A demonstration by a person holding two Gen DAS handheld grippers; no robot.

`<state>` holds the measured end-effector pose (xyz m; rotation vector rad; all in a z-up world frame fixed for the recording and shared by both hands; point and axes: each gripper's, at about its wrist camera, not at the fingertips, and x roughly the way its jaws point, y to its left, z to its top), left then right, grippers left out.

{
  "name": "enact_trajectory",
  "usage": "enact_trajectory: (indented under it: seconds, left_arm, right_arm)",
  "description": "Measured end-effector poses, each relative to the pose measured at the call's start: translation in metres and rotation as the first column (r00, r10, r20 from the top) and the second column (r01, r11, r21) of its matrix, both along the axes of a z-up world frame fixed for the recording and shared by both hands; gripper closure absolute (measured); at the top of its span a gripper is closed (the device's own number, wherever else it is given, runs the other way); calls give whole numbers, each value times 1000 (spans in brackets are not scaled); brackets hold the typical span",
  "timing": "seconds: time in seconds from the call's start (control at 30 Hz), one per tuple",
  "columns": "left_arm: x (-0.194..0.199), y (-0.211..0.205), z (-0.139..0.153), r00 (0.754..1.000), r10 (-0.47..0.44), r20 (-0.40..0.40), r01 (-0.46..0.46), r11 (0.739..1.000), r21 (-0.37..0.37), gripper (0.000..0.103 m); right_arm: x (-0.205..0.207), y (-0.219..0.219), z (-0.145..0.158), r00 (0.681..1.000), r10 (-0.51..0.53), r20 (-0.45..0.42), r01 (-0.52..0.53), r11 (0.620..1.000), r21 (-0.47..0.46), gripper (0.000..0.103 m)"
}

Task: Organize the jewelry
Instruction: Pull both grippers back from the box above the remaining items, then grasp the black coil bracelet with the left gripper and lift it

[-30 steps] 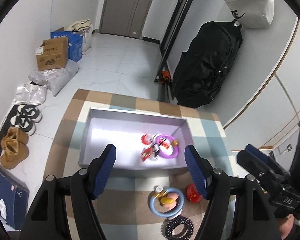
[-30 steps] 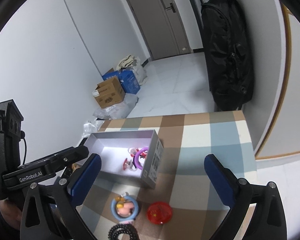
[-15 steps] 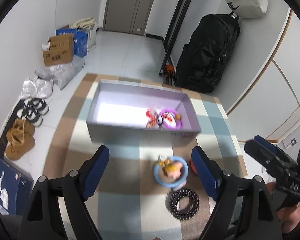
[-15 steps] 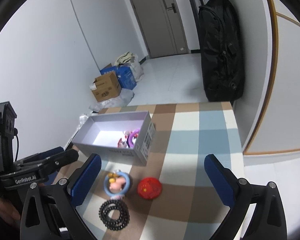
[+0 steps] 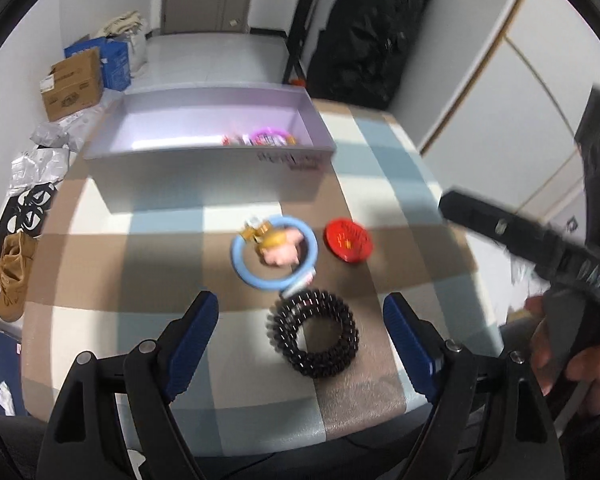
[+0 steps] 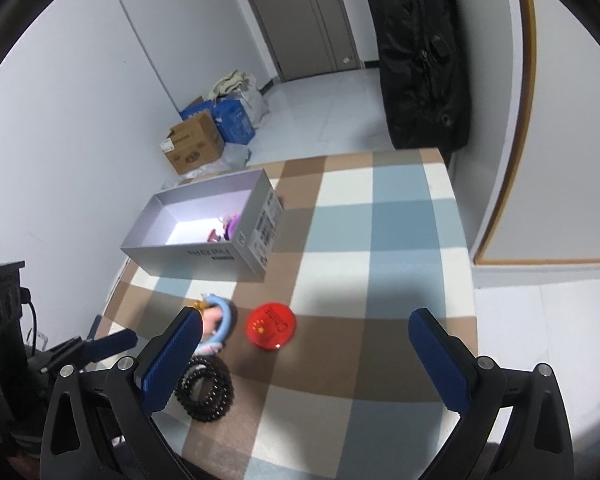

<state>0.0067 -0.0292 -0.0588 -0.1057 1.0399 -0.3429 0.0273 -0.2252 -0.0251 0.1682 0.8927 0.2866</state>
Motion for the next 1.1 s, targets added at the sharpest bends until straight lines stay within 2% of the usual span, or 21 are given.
enact_trajectory:
  seconds: [0.1,0.27,0.33,0.4,0.5,0.6,0.77,1.1]
  left_arm:
    - [0,-5,-8,999,-23,-40,23,1000,4,22]
    - [-3,-10,-11,1000,-21,-19,22,997,71,22]
    - [-2,-12,-16,999,-37,-39,40,996,78,24]
    - [-2,-15,-21,996,-56,-63,61,995,80,36]
    - [-5,-20,-24,996,-72,-60,78,991,111,46]
    - [-7,-22,-23,995,-86,-50,91,990,105,55]
    - [-8,-19,-20,995,-93,-46,97,991,89,60]
    - [-2,-9,-16,996,-58,-71,58,998,-3,61]
  right_arm:
    - [-2,-4,0,1000,-8,-8,8,1000,13,0]
    - [-2,-5,1,1000,-7,-11,7,1000,11,0]
    - [-2,-5,0,1000,-5,-15,5,1000,11,0]
    - [-1,-4,-1,1000,-3,-17,3,1000,7,0]
    - [-2,-4,-1,1000,-2,-19,2,1000,5,0]
    - [-2,-3,-2,1000,-3,-22,3,1000,4,0]
    - [-2,-2,-4,1000,-1,-27,1,1000,-6,0]
    - [0,-6,-8,999,-19,-45,19,1000,-6,0]
